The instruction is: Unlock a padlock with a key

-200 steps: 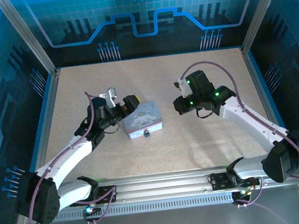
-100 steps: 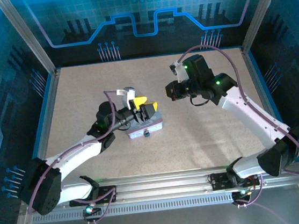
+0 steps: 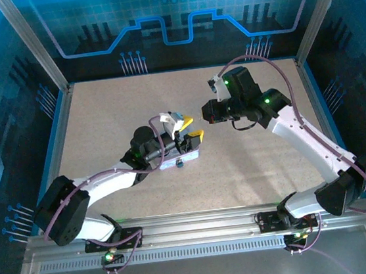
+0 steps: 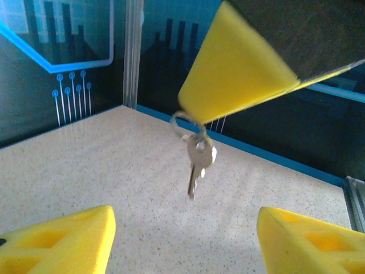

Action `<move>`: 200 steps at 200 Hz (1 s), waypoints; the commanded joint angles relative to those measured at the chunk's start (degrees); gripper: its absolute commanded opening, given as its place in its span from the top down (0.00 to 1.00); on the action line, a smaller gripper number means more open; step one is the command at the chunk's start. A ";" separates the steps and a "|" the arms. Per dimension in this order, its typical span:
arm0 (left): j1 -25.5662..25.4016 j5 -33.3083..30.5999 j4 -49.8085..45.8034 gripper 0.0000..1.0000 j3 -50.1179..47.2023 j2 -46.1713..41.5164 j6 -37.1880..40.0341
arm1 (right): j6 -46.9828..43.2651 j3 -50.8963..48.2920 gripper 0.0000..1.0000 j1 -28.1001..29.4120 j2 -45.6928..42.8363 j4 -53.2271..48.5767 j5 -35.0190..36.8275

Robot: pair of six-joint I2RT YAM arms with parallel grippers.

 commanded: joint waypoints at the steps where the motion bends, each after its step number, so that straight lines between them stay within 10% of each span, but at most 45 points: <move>1: -0.97 -0.52 5.13 0.36 2.33 1.28 4.48 | 1.29 1.32 1.00 1.25 -0.89 -1.79 -1.01; 147: -2.20 -3.96 5.23 1.00 3.07 2.89 7.31 | 3.23 0.05 1.00 2.12 -2.33 -1.90 -0.33; 200: -3.92 -10.06 -1.98 1.00 2.86 0.09 21.25 | 2.69 -1.10 0.89 0.72 -4.92 -3.13 -0.04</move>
